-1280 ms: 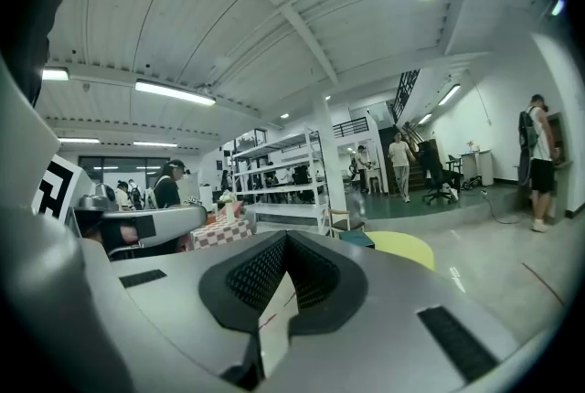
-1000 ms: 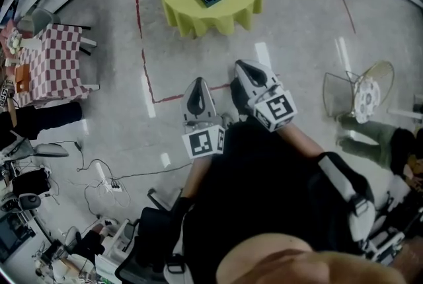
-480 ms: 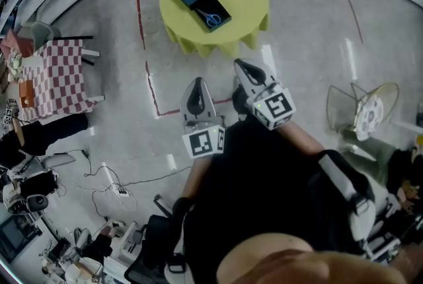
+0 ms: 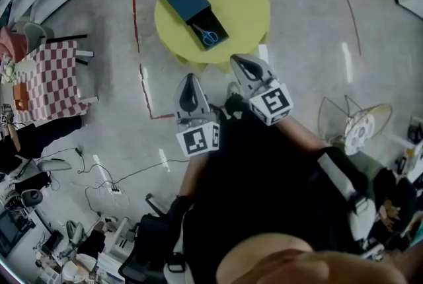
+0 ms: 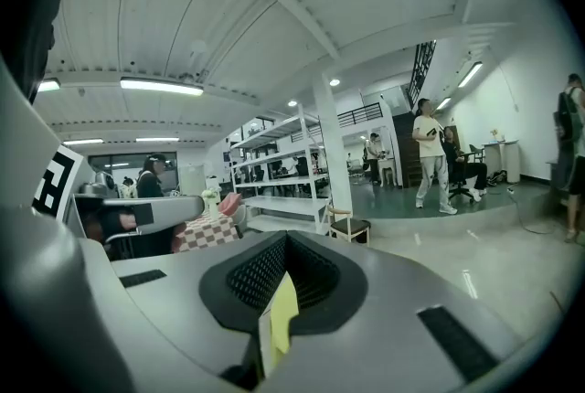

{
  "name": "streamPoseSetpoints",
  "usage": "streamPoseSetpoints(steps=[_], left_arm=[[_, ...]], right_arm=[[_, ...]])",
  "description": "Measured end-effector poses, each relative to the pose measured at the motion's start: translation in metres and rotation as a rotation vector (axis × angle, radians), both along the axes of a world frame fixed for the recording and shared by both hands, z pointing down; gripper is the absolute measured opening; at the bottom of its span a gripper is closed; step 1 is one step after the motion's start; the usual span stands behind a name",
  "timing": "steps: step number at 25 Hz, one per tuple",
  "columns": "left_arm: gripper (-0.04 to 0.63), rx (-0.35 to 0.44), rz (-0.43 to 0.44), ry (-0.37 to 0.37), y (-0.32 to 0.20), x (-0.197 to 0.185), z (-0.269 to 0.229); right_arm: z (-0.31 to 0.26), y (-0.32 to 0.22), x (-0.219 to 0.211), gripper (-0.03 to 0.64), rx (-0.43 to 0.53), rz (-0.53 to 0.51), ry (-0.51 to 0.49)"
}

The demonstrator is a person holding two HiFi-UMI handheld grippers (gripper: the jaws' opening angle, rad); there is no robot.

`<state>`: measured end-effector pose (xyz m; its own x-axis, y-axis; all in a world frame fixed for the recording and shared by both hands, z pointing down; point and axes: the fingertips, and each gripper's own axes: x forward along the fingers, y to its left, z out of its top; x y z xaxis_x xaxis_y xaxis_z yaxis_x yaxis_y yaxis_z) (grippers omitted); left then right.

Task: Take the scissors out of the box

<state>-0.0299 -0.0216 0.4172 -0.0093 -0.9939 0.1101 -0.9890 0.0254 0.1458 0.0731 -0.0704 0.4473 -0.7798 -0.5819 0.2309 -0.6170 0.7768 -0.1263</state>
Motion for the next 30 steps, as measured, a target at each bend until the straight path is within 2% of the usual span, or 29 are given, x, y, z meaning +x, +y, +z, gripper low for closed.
streamPoseSetpoints(steps=[7,13,19,24,30], left_arm=[[-0.004,0.013,-0.025,0.004,-0.032,-0.008,-0.008],[-0.005,0.0,0.019,0.0,-0.068,-0.037,0.004],[-0.003,0.009,0.04,0.029,-0.102,-0.059,0.001],[-0.003,0.007,0.047,0.03,-0.126,-0.082,0.002],[-0.003,-0.004,0.047,0.041,-0.15,-0.102,0.009]], right_arm=[[0.02,-0.035,-0.01,-0.003,-0.031,-0.006,0.024],[0.032,-0.064,-0.036,-0.003,-0.046,0.02,0.052],[0.047,-0.092,-0.051,-0.003,-0.079,0.062,0.087],[0.079,-0.111,-0.069,-0.003,-0.12,0.073,0.138],[0.143,-0.129,-0.084,-0.003,-0.193,0.078,0.226]])
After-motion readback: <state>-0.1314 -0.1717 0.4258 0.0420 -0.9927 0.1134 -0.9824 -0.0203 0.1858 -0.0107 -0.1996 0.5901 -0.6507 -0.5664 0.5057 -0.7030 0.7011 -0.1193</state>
